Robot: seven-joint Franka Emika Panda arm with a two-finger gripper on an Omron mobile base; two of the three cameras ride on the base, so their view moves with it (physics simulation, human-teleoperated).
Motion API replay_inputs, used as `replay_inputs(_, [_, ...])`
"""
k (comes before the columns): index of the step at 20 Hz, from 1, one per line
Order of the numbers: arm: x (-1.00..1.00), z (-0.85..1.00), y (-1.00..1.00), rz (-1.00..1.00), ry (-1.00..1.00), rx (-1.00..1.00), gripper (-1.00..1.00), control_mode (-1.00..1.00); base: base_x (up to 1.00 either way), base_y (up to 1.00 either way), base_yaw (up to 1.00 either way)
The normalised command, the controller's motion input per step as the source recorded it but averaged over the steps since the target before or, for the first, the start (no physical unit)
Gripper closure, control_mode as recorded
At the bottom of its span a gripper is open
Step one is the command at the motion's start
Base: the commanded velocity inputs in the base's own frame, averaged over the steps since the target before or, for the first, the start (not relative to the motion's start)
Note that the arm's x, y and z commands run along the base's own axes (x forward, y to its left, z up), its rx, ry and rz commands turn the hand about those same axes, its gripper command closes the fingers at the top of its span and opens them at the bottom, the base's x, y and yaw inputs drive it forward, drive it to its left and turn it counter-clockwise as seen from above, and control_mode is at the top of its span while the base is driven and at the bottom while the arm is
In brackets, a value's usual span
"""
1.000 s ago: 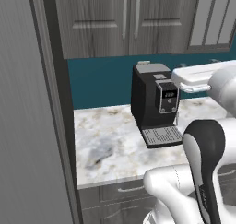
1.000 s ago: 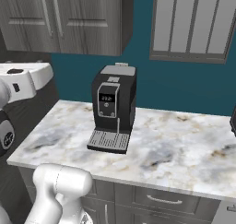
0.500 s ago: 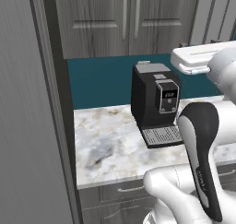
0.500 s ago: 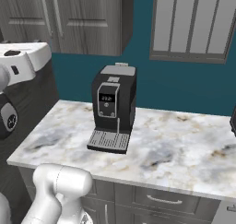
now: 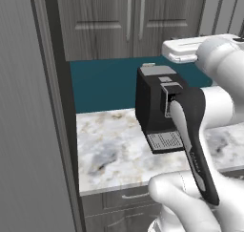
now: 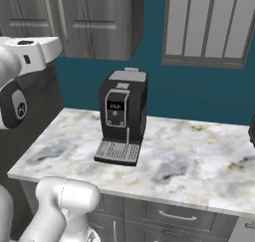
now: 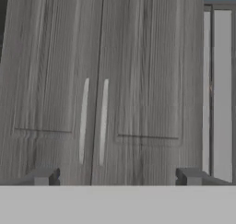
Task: Open the cabinet directly in front. Then move the liquor and the cup to the dining counter with the jar on it.
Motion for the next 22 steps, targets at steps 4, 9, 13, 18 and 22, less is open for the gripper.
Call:
replay_inputs(4, [0.75, 0.00, 0.36, 0.00, 0.02, 0.00, -1.00, -1.00, 0.00, 0.00, 0.00])
replay_inputs(9, [0.79, 0.00, 0.16, 0.00, 0.03, 0.00, -1.00, -1.00, 0.00, 0.00, 0.00])
replay_inputs(13, [0.83, 0.00, 0.06, 0.00, 0.11, 0.00, -1.00, -1.00, 0.00, 0.00, 0.00])
replay_inputs(18, [0.97, 0.00, 0.12, 0.00, 0.12, 0.03, -1.00, -1.00, 0.00, 0.00, 0.00])
replay_inputs(22, [1.00, -0.01, 0.11, 0.00, 0.11, 0.08, -1.00, -1.00, 0.00, 0.00, 0.00])
